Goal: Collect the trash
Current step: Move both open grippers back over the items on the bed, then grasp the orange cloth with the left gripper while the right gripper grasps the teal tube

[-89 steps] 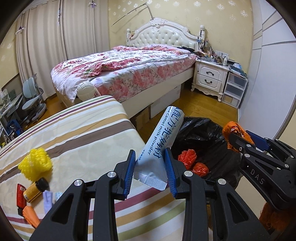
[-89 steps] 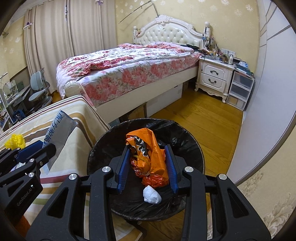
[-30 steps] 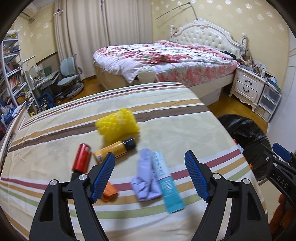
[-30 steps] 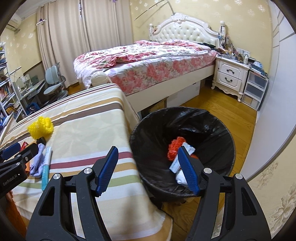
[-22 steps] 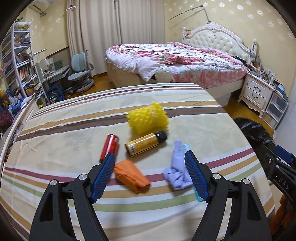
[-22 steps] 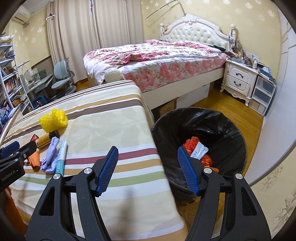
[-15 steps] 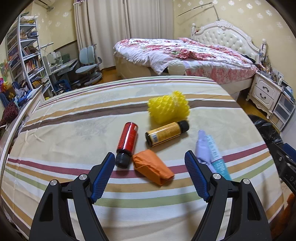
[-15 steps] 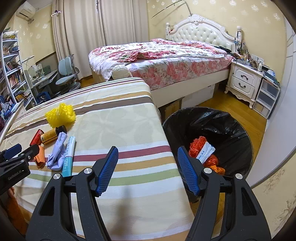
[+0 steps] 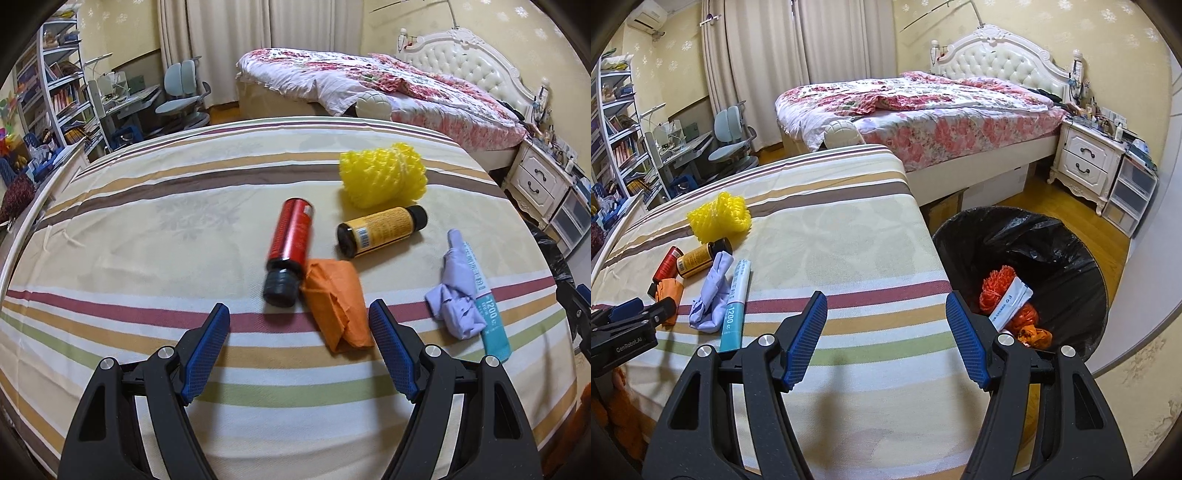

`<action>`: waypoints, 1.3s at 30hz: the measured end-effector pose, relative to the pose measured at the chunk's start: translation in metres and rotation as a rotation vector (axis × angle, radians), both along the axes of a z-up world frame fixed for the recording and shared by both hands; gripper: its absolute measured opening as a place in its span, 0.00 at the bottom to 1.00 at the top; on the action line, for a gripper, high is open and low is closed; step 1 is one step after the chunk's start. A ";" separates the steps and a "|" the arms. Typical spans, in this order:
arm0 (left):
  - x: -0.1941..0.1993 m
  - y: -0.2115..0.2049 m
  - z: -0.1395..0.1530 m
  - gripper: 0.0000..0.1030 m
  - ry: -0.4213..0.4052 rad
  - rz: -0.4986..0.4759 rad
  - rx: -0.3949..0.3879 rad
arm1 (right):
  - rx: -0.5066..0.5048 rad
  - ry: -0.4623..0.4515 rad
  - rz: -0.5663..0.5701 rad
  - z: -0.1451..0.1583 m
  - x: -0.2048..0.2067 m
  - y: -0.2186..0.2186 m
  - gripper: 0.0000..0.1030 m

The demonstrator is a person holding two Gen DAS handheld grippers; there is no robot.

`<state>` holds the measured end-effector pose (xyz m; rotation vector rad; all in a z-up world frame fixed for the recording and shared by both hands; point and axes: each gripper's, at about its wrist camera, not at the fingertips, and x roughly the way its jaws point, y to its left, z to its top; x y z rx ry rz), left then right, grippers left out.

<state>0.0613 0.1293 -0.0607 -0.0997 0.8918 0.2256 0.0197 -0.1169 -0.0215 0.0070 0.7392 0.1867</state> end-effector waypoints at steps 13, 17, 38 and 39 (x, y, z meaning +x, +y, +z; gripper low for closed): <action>0.004 0.003 0.000 0.49 -0.007 -0.020 -0.025 | -0.015 0.005 0.013 -0.003 -0.001 0.007 0.63; -0.001 0.007 0.001 0.33 -0.019 -0.027 -0.021 | -0.016 0.007 0.015 -0.003 0.000 0.008 0.63; -0.027 0.037 0.003 0.29 -0.038 -0.014 -0.046 | -0.031 0.023 0.174 0.000 -0.010 0.066 0.63; -0.028 0.037 0.003 0.29 -0.039 -0.012 -0.048 | -0.043 0.027 0.187 -0.002 -0.009 0.072 0.63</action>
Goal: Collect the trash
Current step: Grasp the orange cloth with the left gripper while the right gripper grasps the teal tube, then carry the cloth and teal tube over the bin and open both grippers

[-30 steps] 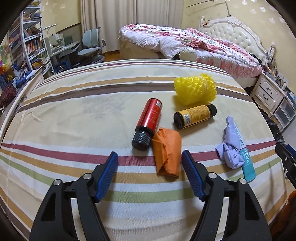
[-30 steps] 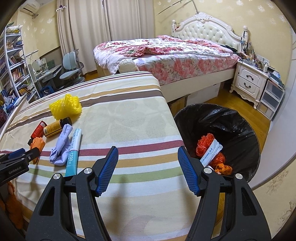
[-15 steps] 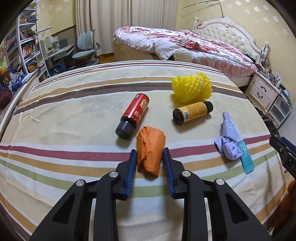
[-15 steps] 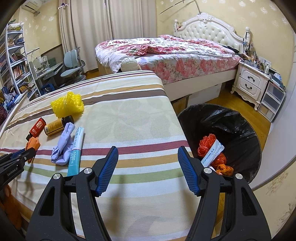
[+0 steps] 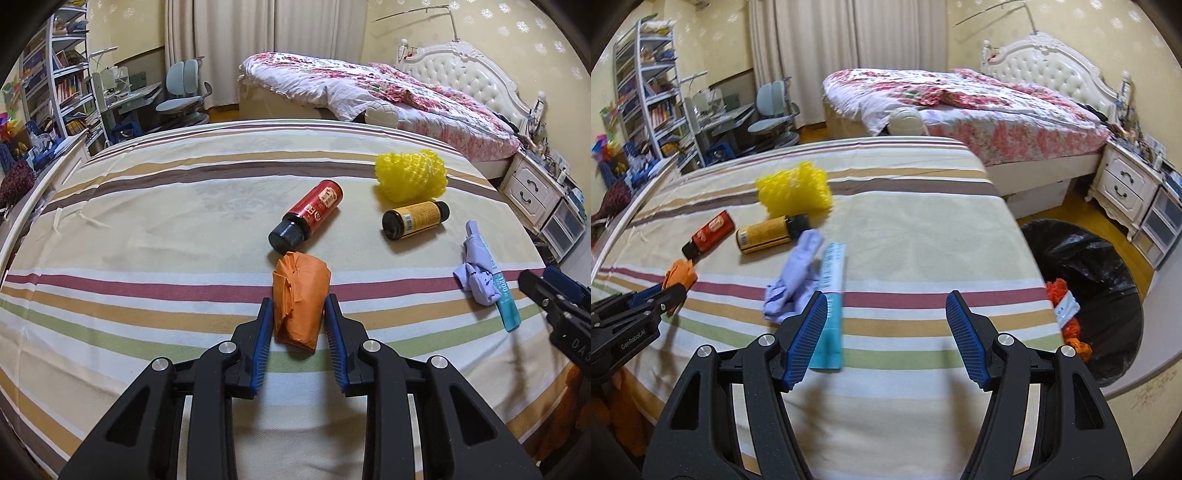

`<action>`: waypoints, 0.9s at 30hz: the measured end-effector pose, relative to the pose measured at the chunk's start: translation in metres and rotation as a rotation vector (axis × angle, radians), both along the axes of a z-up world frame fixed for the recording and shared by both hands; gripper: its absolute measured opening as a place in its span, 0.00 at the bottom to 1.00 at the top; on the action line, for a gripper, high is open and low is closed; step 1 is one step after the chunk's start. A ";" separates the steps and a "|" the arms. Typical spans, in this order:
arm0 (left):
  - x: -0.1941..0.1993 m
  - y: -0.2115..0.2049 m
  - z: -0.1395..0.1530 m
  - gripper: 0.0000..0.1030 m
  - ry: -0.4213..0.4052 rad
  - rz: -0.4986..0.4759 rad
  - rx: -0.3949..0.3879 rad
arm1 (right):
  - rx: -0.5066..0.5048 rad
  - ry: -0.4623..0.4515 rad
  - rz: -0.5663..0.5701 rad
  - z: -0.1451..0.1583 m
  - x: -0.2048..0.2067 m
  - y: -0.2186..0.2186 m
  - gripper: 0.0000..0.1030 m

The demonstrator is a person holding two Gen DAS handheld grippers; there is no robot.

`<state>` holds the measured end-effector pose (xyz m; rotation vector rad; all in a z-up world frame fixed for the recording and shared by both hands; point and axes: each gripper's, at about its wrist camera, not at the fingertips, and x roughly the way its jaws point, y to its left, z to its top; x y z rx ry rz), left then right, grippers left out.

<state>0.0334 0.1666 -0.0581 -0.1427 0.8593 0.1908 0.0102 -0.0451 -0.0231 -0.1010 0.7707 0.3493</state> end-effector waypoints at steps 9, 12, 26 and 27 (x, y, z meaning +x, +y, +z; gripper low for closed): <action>0.000 0.007 -0.001 0.29 -0.006 0.010 -0.013 | -0.052 0.039 0.024 -0.007 0.007 0.024 0.55; 0.000 0.007 -0.001 0.29 -0.009 0.007 -0.012 | -0.081 0.043 0.044 -0.009 0.006 0.031 0.47; -0.005 0.010 0.003 0.28 -0.032 0.001 -0.026 | -0.046 0.050 0.012 -0.008 0.005 0.010 0.17; -0.006 0.009 0.004 0.28 -0.035 0.000 -0.026 | -0.041 0.044 0.010 -0.006 0.004 0.008 0.17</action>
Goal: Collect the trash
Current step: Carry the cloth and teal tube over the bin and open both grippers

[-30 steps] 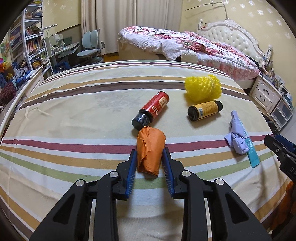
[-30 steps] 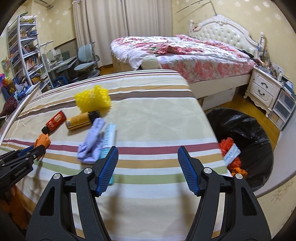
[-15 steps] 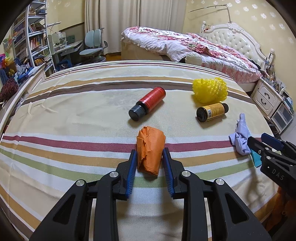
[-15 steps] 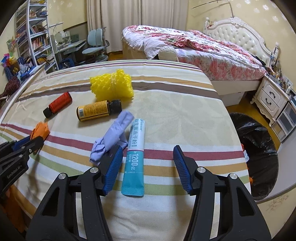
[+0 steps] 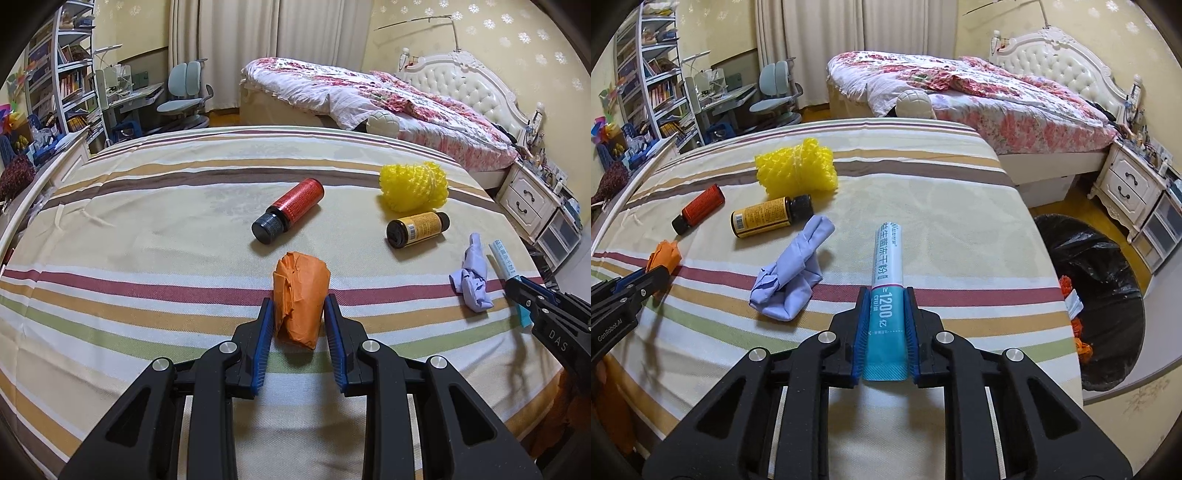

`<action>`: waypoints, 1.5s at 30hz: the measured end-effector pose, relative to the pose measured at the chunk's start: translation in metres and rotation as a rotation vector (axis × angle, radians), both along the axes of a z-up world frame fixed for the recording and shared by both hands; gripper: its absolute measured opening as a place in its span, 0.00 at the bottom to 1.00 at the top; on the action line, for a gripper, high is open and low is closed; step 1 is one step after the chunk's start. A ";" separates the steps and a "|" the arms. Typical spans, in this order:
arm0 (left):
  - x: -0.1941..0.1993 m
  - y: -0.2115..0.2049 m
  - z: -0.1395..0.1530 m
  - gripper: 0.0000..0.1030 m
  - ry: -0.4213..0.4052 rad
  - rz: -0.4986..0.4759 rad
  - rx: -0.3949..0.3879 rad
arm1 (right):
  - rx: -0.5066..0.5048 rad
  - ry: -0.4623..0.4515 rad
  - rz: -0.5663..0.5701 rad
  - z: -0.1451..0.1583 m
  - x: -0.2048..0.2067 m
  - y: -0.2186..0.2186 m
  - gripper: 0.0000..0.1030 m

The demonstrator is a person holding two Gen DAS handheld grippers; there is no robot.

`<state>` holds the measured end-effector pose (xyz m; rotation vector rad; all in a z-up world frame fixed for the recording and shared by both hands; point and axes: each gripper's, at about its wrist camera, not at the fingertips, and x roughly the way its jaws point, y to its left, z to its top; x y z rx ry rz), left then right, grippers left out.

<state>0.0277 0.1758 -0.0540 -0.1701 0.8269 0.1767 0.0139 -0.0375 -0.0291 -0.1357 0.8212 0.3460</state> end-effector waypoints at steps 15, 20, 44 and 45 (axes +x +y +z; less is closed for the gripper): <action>0.004 -0.038 0.035 0.28 -0.101 -0.085 -0.020 | 0.059 -0.074 -0.105 0.029 -0.001 -0.053 0.17; 0.017 -0.067 0.046 0.28 -0.130 -0.151 -0.018 | 0.064 -0.101 -0.157 0.036 0.003 -0.078 0.17; 0.100 -0.240 0.045 0.28 -0.148 -0.459 0.012 | 0.061 -0.120 -0.401 0.024 0.047 -0.206 0.17; 0.104 -0.246 0.044 0.28 -0.148 -0.465 0.019 | 0.061 -0.119 -0.406 0.023 0.049 -0.210 0.17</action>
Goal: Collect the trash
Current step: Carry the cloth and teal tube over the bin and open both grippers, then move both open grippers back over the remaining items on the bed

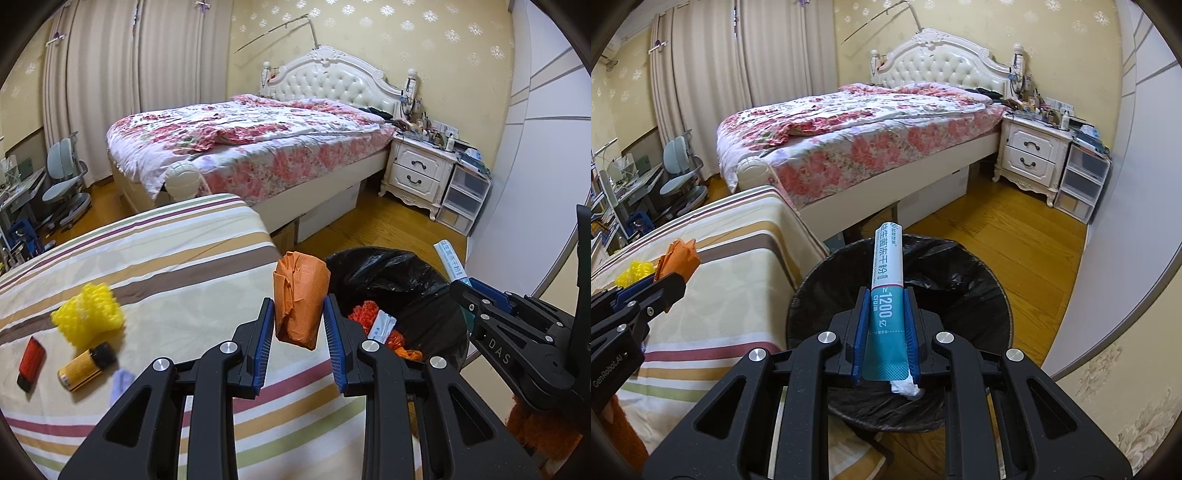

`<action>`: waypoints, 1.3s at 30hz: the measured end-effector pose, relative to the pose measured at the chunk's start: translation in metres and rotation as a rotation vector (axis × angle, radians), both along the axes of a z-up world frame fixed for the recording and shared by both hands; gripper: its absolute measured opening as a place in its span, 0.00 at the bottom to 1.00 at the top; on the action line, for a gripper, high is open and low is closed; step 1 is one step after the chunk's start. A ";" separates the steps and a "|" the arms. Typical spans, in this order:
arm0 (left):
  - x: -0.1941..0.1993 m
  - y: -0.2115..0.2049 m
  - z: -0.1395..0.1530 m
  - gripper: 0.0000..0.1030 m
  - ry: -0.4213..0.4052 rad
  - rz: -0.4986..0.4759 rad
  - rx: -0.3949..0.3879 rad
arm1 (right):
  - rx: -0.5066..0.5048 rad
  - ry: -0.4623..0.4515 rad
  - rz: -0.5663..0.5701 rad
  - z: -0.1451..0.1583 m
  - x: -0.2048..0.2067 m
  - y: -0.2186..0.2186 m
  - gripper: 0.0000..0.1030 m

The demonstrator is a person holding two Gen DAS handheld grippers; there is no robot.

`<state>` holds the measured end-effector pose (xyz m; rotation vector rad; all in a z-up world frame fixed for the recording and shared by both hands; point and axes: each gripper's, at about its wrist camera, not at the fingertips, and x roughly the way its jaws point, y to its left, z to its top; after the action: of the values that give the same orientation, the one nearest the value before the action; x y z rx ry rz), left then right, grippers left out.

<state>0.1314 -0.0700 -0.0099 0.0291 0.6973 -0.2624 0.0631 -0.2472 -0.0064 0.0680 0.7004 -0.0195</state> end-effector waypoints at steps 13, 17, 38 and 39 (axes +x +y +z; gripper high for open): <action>0.025 -0.047 -0.014 0.28 0.003 -0.043 0.067 | 0.024 0.028 -0.030 -0.014 0.020 -0.029 0.18; 0.027 -0.054 -0.020 0.28 0.007 -0.051 0.090 | 0.032 0.037 -0.035 -0.018 0.024 -0.033 0.18; 0.034 -0.058 -0.026 0.68 0.008 -0.006 0.124 | 0.018 0.020 -0.091 -0.021 0.024 -0.040 0.46; 0.034 -0.057 -0.025 0.69 0.007 -0.003 0.124 | 0.015 0.018 -0.093 -0.020 0.023 -0.040 0.49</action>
<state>0.1651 -0.1270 -0.0348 0.1473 0.7202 -0.2223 0.0859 -0.2873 -0.0268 0.1152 0.7150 -0.1039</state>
